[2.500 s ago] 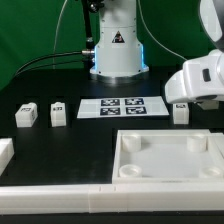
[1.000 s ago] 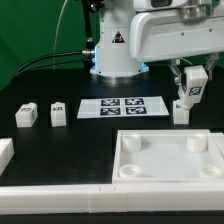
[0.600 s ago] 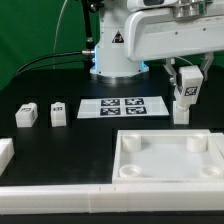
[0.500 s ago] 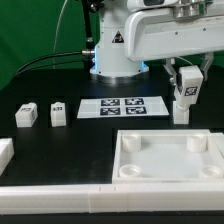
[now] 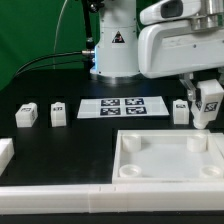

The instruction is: Assemble one leg

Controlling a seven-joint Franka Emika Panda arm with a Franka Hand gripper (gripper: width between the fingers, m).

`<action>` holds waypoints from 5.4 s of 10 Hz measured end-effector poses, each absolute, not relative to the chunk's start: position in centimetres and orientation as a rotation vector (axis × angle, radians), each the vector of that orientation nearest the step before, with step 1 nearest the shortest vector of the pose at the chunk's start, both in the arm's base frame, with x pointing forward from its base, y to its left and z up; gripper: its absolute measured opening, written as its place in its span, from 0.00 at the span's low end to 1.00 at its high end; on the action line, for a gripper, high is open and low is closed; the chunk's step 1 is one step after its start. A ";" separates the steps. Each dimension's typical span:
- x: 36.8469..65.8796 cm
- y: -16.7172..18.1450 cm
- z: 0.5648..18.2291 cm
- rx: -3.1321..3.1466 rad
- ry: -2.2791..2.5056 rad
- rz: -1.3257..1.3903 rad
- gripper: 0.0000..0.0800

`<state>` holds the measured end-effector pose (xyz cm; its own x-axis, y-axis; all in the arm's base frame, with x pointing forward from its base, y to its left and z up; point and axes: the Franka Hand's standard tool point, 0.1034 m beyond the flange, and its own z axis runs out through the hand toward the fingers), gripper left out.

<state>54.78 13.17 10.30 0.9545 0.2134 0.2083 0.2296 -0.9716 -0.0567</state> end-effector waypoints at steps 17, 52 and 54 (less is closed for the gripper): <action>63.1 10.6 10.8 -2.965 -0.488 -0.676 0.37; 62.0 10.1 8.1 -2.949 -0.477 -0.782 0.81; 62.2 10.0 8.3 -2.957 -0.481 -0.746 0.81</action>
Offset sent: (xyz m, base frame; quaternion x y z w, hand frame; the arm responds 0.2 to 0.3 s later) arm 0.0000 0.0000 0.0000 0.0000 0.0000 0.0000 1.0000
